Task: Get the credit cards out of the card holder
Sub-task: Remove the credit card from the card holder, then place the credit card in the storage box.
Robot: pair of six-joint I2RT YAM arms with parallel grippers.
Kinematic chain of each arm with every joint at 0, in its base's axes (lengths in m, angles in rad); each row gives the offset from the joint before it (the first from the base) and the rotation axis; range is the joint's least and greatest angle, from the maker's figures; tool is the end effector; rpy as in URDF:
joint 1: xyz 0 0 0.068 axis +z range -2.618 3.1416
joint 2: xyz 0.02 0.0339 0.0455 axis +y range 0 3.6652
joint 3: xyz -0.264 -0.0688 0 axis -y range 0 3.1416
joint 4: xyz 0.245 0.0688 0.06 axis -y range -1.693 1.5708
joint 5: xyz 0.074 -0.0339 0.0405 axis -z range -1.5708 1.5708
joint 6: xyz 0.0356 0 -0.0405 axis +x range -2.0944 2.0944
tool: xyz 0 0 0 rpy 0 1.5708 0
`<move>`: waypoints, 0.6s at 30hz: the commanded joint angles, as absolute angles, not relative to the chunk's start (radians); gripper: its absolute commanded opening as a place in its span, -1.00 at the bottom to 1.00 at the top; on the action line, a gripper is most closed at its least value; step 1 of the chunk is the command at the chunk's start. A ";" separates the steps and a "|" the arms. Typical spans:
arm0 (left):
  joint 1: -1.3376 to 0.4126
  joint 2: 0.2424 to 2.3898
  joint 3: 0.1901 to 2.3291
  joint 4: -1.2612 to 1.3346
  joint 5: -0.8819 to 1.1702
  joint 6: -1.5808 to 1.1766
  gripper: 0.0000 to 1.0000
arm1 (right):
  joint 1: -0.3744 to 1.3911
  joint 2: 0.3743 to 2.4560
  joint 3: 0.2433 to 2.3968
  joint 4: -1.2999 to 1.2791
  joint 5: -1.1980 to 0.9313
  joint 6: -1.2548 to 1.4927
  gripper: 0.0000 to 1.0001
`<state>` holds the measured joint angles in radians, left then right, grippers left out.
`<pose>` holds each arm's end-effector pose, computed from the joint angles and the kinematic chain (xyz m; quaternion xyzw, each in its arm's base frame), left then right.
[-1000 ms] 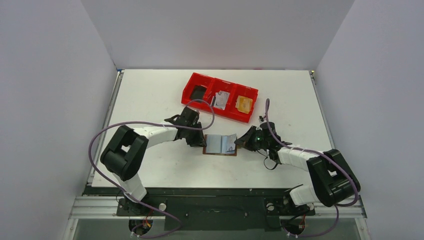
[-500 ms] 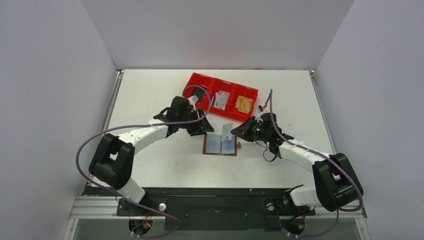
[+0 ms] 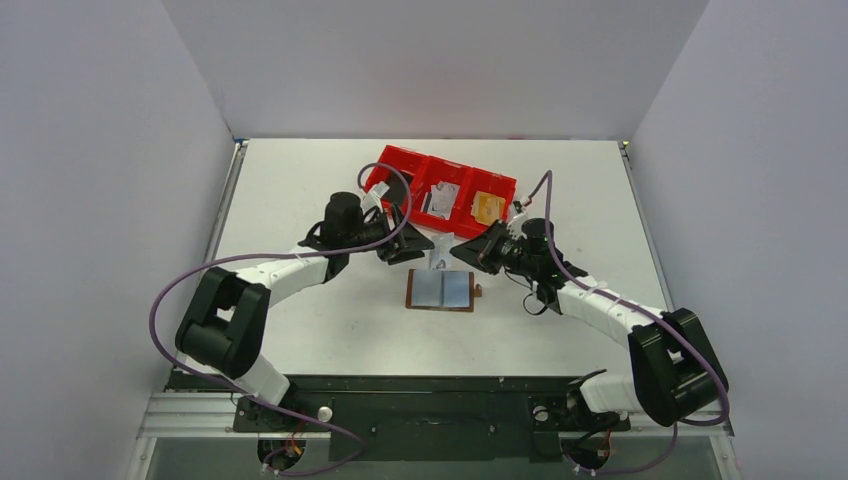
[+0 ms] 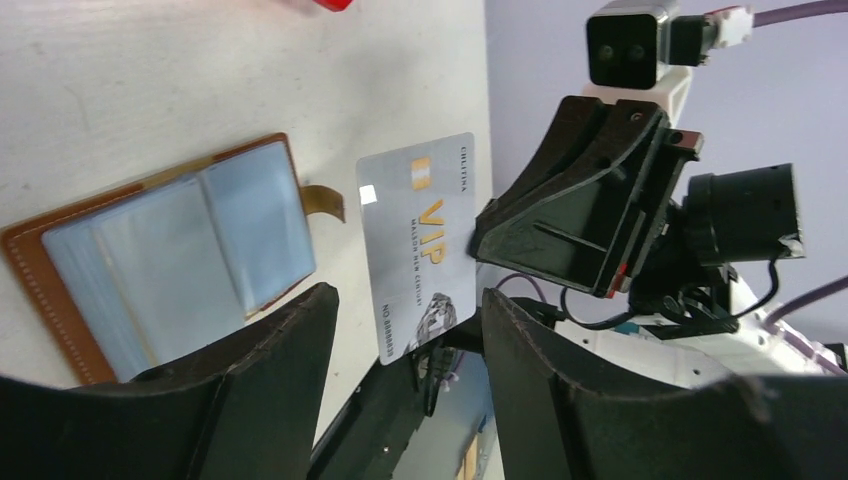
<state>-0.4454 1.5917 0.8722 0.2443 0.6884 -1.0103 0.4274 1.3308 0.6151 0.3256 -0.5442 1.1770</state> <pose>0.2967 -0.1667 0.2147 -0.0552 0.8207 -0.5412 0.1744 0.2455 0.1321 0.2147 0.1537 0.7994 0.5406 0.2122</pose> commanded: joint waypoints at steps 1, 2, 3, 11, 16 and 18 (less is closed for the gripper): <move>-0.437 1.600 0.865 0.440 0.768 -1.083 0.05 | 0.445 1.316 0.667 0.430 -0.571 1.231 -1.00; -0.437 1.603 0.865 0.443 0.770 -1.086 0.05 | 0.446 1.317 0.668 0.445 -0.572 1.242 -1.00; -0.437 1.605 0.863 0.449 0.772 -1.089 0.05 | 0.446 1.316 0.668 0.450 -0.574 1.248 -1.00; -0.436 1.605 0.855 0.483 0.783 -1.112 -0.03 | 0.461 1.317 0.681 0.444 -0.574 1.247 -1.00; -0.436 1.610 0.848 0.511 0.796 -1.138 -0.28 | 0.478 1.326 0.681 0.443 -0.565 1.239 -1.00; -0.436 1.614 0.844 0.523 0.797 -1.145 -0.45 | 0.482 1.324 0.681 0.437 -0.560 1.231 -1.00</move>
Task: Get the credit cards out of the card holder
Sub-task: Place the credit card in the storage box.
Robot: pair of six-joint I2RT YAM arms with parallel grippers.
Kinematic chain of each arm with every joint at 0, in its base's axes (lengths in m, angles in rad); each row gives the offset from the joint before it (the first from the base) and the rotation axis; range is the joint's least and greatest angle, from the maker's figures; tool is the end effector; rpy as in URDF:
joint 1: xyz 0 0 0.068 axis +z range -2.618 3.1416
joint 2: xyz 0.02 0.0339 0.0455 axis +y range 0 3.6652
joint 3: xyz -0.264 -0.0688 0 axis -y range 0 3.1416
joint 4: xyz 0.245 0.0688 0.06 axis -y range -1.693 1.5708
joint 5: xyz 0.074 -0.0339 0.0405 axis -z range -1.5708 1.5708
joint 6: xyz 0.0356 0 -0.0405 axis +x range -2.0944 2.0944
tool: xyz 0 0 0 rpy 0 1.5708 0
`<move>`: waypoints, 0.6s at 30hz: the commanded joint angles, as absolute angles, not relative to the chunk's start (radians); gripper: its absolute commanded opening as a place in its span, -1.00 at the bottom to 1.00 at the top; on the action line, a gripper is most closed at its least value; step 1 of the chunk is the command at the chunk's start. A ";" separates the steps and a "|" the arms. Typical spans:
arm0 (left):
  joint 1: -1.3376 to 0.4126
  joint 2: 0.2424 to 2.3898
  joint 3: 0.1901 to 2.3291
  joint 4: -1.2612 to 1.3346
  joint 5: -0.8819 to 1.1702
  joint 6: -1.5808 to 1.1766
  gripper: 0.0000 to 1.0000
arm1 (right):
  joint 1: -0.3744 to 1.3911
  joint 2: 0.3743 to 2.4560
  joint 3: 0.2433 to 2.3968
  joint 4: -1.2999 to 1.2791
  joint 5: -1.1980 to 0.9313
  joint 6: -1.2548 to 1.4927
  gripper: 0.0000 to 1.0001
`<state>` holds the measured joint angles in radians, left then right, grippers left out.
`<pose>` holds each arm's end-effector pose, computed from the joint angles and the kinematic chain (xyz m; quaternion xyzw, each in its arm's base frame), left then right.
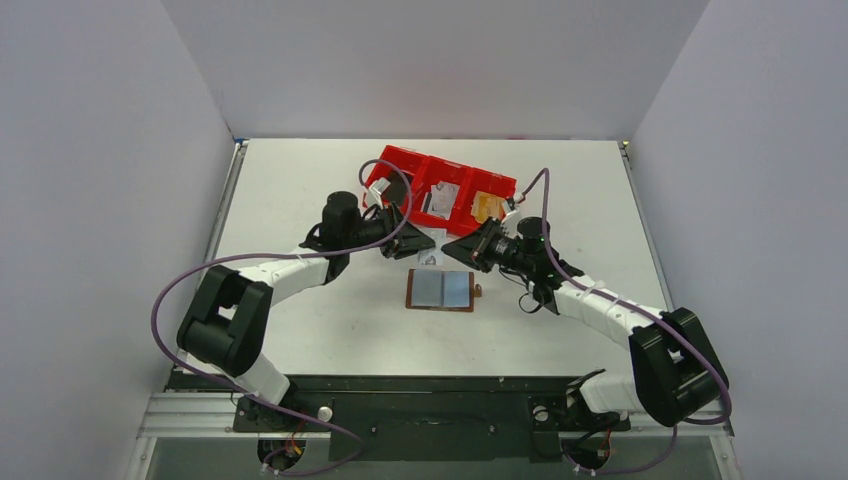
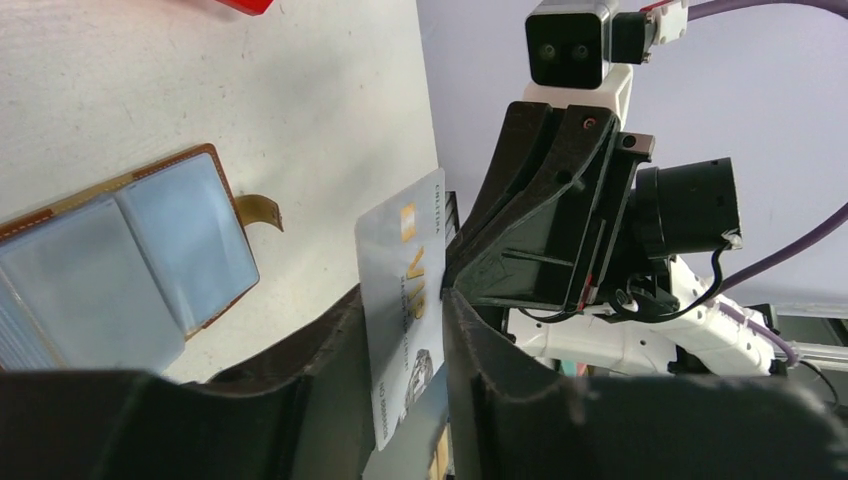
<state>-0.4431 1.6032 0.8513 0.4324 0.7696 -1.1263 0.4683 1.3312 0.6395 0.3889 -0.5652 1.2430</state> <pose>0.2993 -0.1694 0.2226 -0.0446 0.7815 -0.5989 0.1691 0.2445 0.1450 0.2289 0.1393 0.7788 0.5768 0.2034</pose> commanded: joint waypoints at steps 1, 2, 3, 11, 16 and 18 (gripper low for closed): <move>-0.436 1.616 0.843 0.524 0.798 -1.147 -0.60 | 0.483 1.322 0.681 0.430 -0.559 1.229 -1.00; -0.437 1.618 0.841 0.527 0.799 -1.150 -0.68 | 0.484 1.321 0.682 0.424 -0.556 1.220 -1.00; -0.437 1.618 0.842 0.528 0.799 -1.151 -0.84 | 0.485 1.318 0.686 0.408 -0.553 1.214 -1.00; -0.439 1.605 0.908 0.370 0.726 -1.046 -1.00 | 0.488 1.261 0.756 0.125 -0.428 1.030 0.33; -0.439 1.645 1.079 0.056 0.584 -0.854 -1.00 | 0.486 1.199 0.802 -0.095 -0.272 0.932 0.47; -0.439 1.684 1.157 -0.029 0.528 -0.796 -1.00 | 0.486 1.172 0.802 -0.128 -0.228 0.912 0.47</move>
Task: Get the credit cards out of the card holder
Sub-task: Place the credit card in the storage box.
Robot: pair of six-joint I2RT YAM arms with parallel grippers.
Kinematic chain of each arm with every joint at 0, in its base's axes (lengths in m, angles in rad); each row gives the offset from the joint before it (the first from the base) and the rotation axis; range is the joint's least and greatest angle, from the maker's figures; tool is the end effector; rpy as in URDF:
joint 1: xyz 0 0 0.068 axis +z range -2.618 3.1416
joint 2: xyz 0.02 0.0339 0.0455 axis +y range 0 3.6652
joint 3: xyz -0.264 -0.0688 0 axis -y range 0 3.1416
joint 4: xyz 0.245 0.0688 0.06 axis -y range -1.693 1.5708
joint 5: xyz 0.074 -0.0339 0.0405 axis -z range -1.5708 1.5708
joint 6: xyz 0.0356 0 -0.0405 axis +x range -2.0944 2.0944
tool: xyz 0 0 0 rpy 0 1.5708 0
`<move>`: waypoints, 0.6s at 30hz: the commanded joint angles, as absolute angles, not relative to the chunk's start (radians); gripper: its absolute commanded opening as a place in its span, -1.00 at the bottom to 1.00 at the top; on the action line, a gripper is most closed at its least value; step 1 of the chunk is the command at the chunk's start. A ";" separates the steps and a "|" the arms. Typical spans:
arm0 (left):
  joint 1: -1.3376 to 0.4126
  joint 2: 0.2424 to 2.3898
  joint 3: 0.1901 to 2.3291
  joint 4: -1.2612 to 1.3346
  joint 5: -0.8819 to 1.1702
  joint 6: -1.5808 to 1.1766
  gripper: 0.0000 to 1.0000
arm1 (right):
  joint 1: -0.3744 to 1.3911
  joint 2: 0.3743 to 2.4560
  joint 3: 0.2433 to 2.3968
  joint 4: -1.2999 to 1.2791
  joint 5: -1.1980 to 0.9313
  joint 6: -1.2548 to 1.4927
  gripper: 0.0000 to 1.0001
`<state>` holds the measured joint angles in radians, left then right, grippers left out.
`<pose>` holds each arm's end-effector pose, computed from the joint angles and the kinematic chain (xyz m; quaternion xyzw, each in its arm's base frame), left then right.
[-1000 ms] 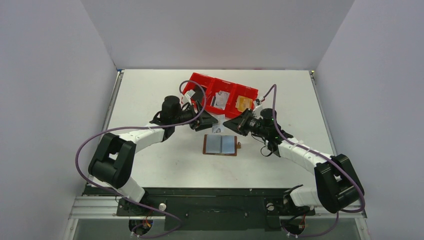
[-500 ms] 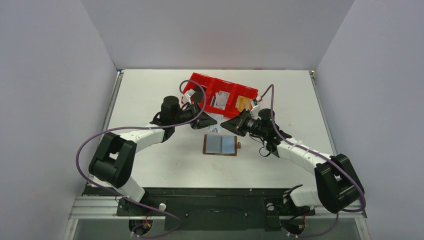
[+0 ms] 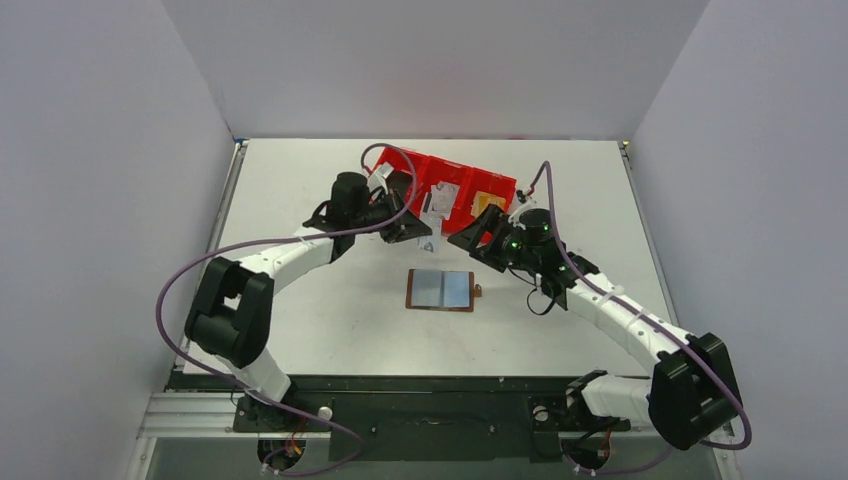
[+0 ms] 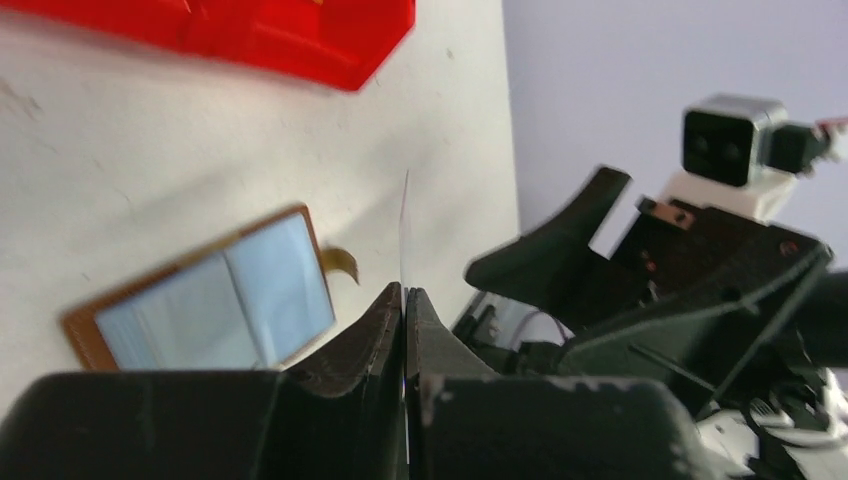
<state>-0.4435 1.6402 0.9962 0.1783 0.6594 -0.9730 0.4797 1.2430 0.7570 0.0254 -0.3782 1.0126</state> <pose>0.3172 -0.1748 0.2319 -0.0467 0.8217 -0.5323 0.1979 0.2384 0.1388 0.2545 0.1242 0.8313 0.4687 0.2717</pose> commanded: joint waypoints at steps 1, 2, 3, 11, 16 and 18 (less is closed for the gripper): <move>-0.439 1.717 1.208 -0.050 0.498 -0.763 -1.00 | 0.485 1.158 0.802 -0.135 -0.210 0.904 0.47; -0.439 1.735 1.230 -0.083 0.485 -0.748 -1.00 | 0.485 1.152 0.801 -0.151 -0.203 0.901 0.48; -0.439 1.770 1.277 -0.098 0.453 -0.721 -1.00 | 0.486 1.142 0.800 -0.157 -0.192 0.896 0.47; -0.426 1.982 1.494 -0.082 0.385 -0.661 -1.00 | 0.485 1.082 0.774 -0.212 -0.156 0.878 0.47; -0.424 2.120 1.657 -0.084 0.364 -0.665 -1.00 | 0.486 1.054 0.761 -0.234 -0.130 0.874 0.47; -0.423 2.161 1.710 -0.093 0.351 -0.667 -1.00 | 0.485 1.042 0.753 -0.234 -0.124 0.878 0.47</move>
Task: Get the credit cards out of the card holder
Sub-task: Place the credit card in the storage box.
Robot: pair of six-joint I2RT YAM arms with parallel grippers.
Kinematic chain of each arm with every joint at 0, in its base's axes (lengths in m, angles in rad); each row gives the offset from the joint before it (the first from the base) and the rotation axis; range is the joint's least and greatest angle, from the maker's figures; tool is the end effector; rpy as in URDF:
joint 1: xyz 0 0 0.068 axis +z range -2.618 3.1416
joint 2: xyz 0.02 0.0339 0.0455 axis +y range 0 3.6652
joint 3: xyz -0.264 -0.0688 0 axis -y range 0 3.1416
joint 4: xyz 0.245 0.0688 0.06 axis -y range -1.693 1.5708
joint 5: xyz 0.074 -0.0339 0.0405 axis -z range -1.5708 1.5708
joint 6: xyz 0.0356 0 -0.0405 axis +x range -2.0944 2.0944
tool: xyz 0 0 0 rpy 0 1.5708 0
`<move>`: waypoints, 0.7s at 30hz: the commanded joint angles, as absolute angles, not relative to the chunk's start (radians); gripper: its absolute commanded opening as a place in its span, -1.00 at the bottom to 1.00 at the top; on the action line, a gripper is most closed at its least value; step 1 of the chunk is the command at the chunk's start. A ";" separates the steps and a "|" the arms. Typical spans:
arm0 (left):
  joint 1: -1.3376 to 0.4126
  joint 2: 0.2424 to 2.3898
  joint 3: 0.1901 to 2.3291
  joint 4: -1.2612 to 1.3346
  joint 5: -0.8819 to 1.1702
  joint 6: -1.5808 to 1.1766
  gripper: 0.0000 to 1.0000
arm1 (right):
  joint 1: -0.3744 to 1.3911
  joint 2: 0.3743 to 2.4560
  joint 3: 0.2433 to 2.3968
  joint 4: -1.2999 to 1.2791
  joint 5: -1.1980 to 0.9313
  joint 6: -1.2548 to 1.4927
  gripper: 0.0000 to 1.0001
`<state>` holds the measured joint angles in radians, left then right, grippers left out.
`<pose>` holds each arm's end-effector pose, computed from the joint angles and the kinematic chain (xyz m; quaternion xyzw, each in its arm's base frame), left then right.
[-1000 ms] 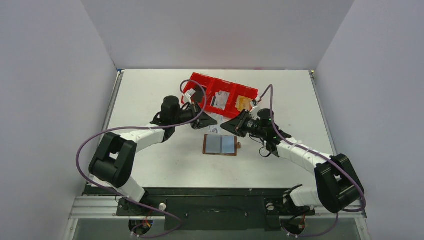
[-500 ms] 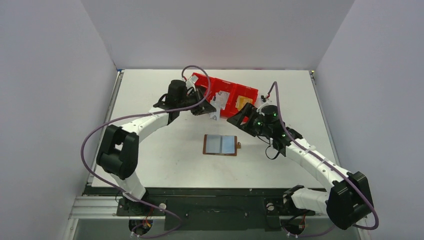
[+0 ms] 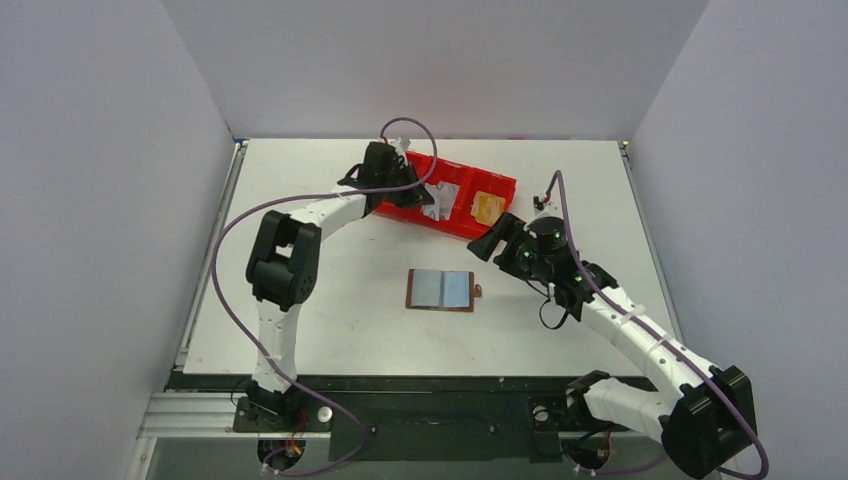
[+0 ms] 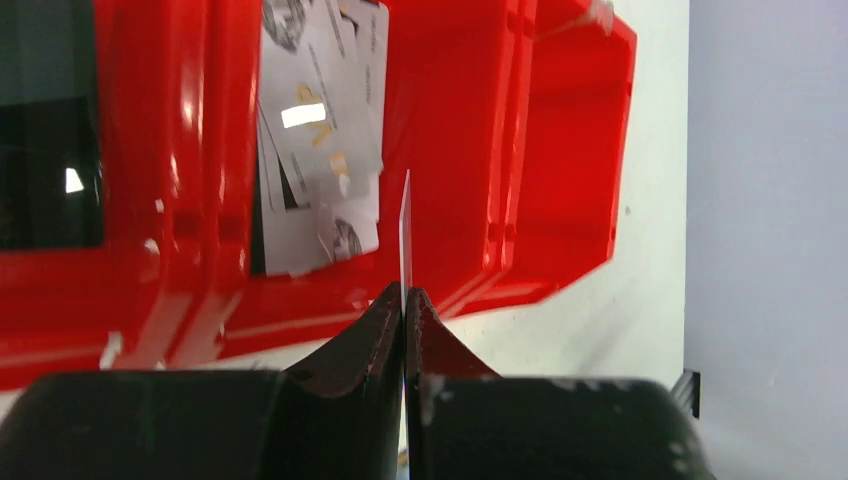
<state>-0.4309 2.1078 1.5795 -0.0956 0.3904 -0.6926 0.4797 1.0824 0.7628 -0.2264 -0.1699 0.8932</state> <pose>0.4338 -0.2143 0.2062 -0.0262 0.8772 -0.3844 0.2866 0.2108 0.1165 0.2700 0.1376 0.8585 0.3668 0.3310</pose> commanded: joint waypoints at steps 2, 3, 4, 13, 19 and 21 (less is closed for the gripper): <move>-0.423 2.202 1.759 -0.101 0.333 -0.676 -1.00 | 0.485 1.034 0.748 -0.235 -0.122 0.878 0.48; -0.423 2.214 1.774 -0.110 0.328 -0.679 -1.00 | 0.484 1.031 0.747 -0.238 -0.122 0.877 0.47; -0.423 2.238 1.801 -0.114 0.321 -0.684 -1.00 | 0.483 1.029 0.748 -0.239 -0.122 0.875 0.47; -0.426 2.363 1.938 -0.166 0.313 -0.677 -0.93 | 0.482 1.029 0.761 -0.254 -0.120 0.867 0.47; -0.426 2.379 1.995 -0.203 0.323 -0.660 -0.45 | 0.482 1.037 0.762 -0.253 -0.125 0.867 0.47; -0.426 2.366 2.004 -0.223 0.318 -0.649 -0.25 | 0.482 1.045 0.763 -0.254 -0.126 0.867 0.47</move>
<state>-0.4328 2.3810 1.9408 -0.1905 0.3283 -0.6884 0.4797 1.0515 0.7506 -0.2642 -0.1436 0.8772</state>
